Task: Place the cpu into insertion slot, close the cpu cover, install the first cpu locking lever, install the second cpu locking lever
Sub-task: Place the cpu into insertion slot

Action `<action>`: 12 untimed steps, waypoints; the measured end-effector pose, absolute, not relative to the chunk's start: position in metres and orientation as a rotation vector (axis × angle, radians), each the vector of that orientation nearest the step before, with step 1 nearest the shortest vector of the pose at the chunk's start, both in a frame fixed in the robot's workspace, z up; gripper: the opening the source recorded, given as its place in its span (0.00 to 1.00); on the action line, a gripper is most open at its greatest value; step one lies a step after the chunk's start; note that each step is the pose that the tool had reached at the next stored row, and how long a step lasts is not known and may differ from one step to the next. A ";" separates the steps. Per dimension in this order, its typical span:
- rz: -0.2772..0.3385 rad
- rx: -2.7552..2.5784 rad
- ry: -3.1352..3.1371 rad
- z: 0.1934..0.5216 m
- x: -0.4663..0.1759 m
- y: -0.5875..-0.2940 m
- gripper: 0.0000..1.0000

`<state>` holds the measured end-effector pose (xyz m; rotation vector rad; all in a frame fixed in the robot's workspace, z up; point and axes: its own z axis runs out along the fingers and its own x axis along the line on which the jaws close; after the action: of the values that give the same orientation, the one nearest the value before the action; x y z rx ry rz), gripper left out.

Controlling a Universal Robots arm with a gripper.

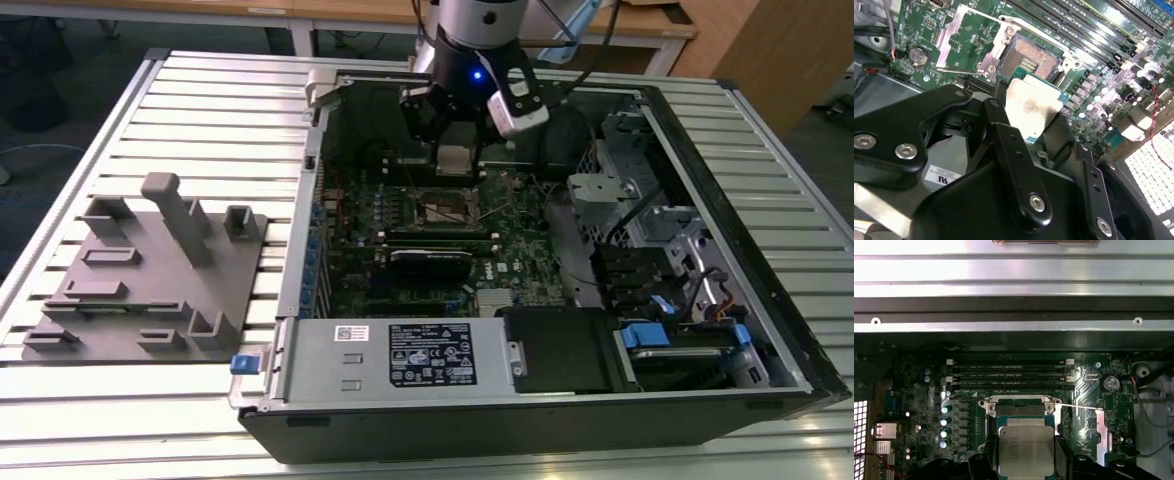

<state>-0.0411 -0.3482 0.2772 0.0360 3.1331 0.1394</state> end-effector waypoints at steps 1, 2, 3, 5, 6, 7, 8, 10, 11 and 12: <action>0.139 0.036 3.133 0.276 -0.041 -0.349 0.54; 0.140 0.035 3.133 0.275 -0.041 -0.350 0.54; 0.140 0.035 3.133 0.273 -0.041 -0.351 0.54; 0.139 0.034 3.133 0.270 -0.041 -0.353 0.54; 0.139 0.034 3.133 0.268 -0.041 -0.353 0.54; 0.139 0.034 3.133 0.266 -0.041 -0.354 0.54; 0.140 0.034 3.133 0.264 -0.041 -0.354 0.54; 0.140 0.034 3.133 0.261 -0.041 -0.354 0.54; 0.139 0.034 3.133 0.260 -0.041 -0.354 0.54; 0.139 0.034 3.133 0.260 -0.041 -0.354 0.54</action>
<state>-0.0413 -0.3544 0.2598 0.0336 3.1331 0.1393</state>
